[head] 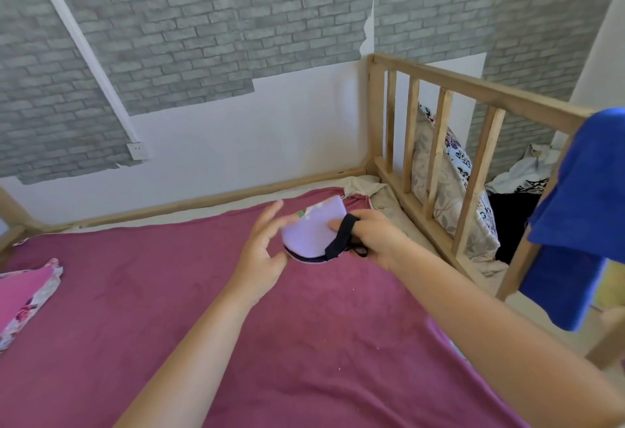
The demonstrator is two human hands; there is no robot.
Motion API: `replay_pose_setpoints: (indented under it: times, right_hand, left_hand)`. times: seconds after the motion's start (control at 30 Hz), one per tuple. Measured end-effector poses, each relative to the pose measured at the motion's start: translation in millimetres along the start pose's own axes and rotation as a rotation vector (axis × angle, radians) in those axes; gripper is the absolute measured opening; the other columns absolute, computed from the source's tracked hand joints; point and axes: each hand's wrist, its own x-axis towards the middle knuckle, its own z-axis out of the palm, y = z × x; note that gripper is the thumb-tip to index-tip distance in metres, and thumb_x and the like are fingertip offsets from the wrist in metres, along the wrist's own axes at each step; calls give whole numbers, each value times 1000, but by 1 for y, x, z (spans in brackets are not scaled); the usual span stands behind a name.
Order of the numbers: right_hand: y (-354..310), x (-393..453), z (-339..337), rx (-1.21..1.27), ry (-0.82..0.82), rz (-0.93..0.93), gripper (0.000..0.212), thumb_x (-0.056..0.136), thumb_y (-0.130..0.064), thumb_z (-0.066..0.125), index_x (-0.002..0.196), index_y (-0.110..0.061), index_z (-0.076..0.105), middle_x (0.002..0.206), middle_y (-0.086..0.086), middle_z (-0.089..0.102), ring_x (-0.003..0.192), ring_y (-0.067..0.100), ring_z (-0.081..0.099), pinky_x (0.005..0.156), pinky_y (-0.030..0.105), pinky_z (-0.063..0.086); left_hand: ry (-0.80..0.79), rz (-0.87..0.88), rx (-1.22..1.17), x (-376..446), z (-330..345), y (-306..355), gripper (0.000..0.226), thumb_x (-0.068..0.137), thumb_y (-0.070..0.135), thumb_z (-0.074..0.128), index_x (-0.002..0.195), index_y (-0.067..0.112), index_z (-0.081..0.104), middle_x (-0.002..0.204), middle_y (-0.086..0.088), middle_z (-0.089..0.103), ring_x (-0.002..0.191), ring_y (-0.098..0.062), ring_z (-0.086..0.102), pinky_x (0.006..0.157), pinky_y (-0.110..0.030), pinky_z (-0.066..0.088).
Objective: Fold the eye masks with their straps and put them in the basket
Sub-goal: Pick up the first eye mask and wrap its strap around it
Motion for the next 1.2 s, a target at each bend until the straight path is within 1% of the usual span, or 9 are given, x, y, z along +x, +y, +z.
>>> replay_pose_setpoints:
  times: [0.07, 0.17, 0.33, 0.47, 0.67, 0.8, 0.93, 1.03, 1.2]
  right_hand:
    - [3, 2, -3, -24, 77, -76, 22, 84, -9, 59, 64, -9, 49, 60, 5, 48, 50, 16, 44, 44, 19, 36]
    - [12, 3, -2, -123, 93, -144, 19, 84, -4, 56, 68, -8, 48, 59, 7, 51, 36, 7, 47, 42, 19, 40]
    - [19, -1, 0, -256, 80, -198, 6, 89, -20, 51, 86, -16, 55, 65, -6, 57, 48, -2, 54, 46, 8, 41]
    - [18, -1, -14, -251, 169, -166, 31, 89, -26, 50, 118, -15, 50, 67, -6, 62, 57, 4, 61, 46, 18, 41]
    - [14, 3, -26, 86, 151, -204, 35, 83, 3, 52, 117, -9, 51, 75, -2, 62, 59, 15, 51, 46, 16, 41]
    - [17, 4, -27, 224, 56, -238, 26, 83, 6, 53, 96, -17, 55, 66, -10, 73, 60, 3, 66, 58, 17, 52]
    - [11, 5, -32, 60, -120, -190, 30, 81, 11, 50, 78, -18, 55, 46, -8, 64, 45, 0, 56, 52, 16, 42]
    - [3, 7, -30, -68, -118, -236, 32, 80, 13, 50, 76, -19, 53, 62, -5, 61, 45, -3, 54, 49, 11, 41]
    - [6, 11, -18, -168, -18, -412, 30, 80, 3, 59, 74, -26, 55, 77, -6, 61, 67, -8, 58, 70, 12, 46]
  left_hand:
    - [17, -207, -280, 0, 4, 0, 66, 81, -17, 34, 122, 34, 42, 139, -2, 42, 125, -16, 41, 99, -32, 39]
    - [-42, -391, -632, 0, 15, 7, 52, 91, -2, 34, 137, 20, 24, 110, -7, 58, 94, -24, 57, 74, -34, 51]
    - [106, -285, -469, 4, 31, 10, 46, 81, 1, 55, 124, 14, 43, 115, -6, 58, 105, -25, 57, 89, -41, 47]
    - [86, -196, -372, 3, 28, 11, 54, 72, 14, 57, 123, 22, 42, 116, 6, 55, 110, -13, 52, 92, -31, 45]
    - [-83, -162, -339, 1, 26, 3, 53, 70, 16, 57, 120, 30, 46, 131, -1, 54, 123, -18, 49, 106, -40, 40]
    - [-202, -147, -294, -1, 21, -1, 49, 70, 14, 58, 114, 35, 51, 118, 7, 62, 112, -11, 57, 99, -33, 45]
    - [-300, -119, -155, -3, 20, 3, 51, 70, 18, 58, 115, 41, 46, 121, 8, 59, 115, -13, 55, 97, -33, 46]
    - [-240, -100, -124, -6, 23, 4, 53, 75, 19, 57, 122, 37, 42, 128, 7, 54, 119, -12, 51, 99, -31, 44]
    - [-120, -171, -189, -8, 30, 6, 54, 93, 10, 42, 133, 38, 19, 130, 27, 30, 126, 2, 26, 104, -20, 21]
